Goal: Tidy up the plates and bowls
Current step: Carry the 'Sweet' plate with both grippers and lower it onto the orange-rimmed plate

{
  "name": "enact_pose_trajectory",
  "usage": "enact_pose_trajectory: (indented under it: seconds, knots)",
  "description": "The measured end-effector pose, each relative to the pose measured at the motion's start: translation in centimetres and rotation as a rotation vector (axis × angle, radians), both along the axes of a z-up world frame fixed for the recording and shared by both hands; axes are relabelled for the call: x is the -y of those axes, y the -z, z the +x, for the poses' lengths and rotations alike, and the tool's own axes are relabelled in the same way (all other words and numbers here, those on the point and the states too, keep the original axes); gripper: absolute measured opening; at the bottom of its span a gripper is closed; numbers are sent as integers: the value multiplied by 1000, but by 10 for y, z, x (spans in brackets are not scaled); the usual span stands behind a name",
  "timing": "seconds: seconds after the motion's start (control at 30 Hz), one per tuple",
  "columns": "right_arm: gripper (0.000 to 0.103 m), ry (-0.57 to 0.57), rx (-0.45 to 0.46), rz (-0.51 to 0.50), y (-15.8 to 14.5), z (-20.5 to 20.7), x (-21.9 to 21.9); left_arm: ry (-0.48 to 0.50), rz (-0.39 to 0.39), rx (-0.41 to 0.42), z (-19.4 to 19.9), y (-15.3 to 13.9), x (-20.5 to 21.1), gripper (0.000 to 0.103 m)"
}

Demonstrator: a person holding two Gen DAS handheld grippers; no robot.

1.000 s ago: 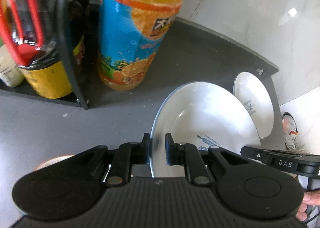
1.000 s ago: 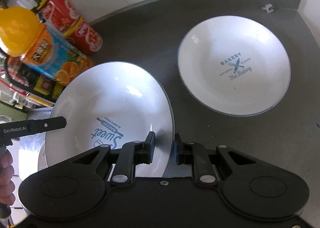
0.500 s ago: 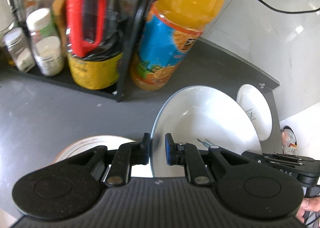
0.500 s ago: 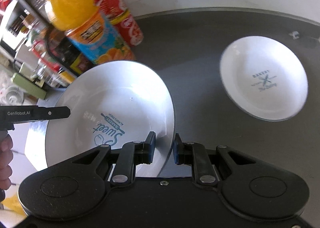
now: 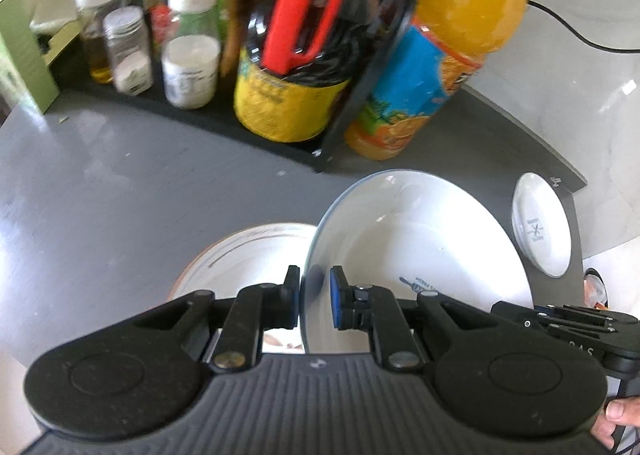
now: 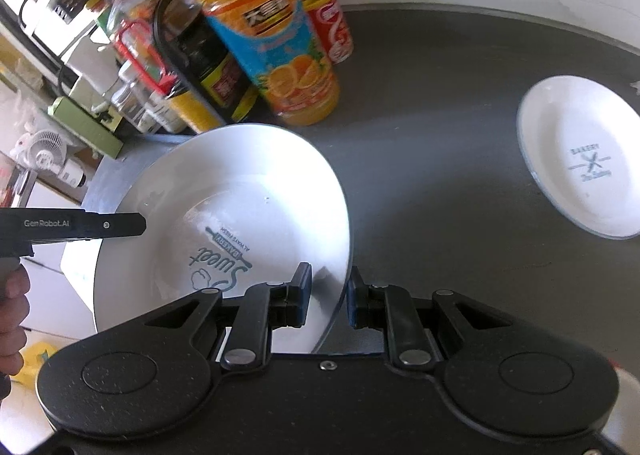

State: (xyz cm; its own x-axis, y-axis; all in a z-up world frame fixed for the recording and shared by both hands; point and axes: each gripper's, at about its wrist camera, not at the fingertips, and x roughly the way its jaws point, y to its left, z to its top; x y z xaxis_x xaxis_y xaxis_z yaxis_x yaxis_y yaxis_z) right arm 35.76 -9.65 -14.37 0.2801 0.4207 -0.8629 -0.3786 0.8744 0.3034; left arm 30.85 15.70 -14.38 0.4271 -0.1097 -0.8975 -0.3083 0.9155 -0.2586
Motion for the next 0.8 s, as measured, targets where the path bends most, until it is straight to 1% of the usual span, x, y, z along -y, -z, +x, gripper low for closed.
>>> enact_pose_trajectory:
  seconds: [0.3,0.6,0.8]
  knots:
    - [18,-54,11,-55,7,-17,-28,-39,-16,-40,-22,19,-24,13]
    - [18,-58,-3,-92,17,-33,-42,-40,-34,-71,-35,39,-35,14]
    - [18,-69,-11,-115,24,-45,-53,-31,-18,-79,-38,47,-42,15]
